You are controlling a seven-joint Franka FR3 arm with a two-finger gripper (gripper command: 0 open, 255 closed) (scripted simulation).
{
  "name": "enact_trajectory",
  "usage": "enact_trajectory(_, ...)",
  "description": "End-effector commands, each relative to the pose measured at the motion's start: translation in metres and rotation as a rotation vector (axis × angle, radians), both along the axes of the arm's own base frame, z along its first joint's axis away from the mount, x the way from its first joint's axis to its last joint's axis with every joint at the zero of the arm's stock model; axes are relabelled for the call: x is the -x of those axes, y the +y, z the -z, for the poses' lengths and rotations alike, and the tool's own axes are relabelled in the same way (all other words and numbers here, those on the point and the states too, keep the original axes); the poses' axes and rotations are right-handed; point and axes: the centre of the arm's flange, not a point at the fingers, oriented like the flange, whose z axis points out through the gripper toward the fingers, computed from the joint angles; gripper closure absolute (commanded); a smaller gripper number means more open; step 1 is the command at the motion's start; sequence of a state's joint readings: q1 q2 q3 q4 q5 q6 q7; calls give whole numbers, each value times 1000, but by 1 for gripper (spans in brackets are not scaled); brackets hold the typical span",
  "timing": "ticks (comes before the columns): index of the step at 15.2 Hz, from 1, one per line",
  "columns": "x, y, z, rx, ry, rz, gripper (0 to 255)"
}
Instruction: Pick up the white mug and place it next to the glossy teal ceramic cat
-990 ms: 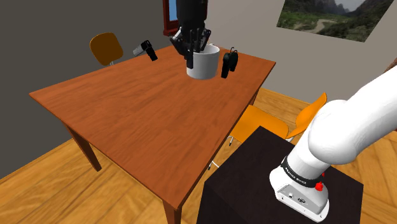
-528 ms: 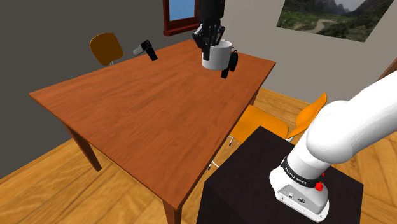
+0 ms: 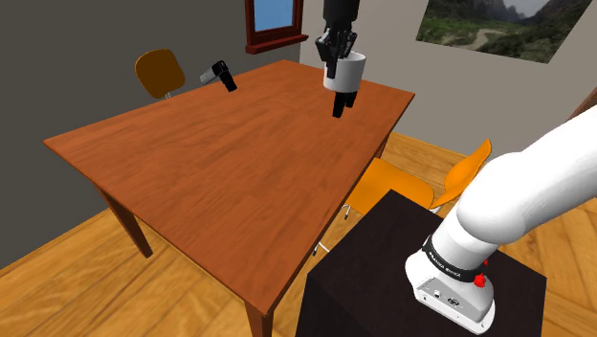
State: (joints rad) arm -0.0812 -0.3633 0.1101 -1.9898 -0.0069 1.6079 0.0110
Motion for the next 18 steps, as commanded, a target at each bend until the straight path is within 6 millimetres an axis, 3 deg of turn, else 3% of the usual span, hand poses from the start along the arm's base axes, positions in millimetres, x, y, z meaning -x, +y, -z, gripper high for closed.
enact_trajectory(1,-8,-30,2,1,0,-1,255)
enact_trajectory(18,-53,-250,2,1,0,-1,255)
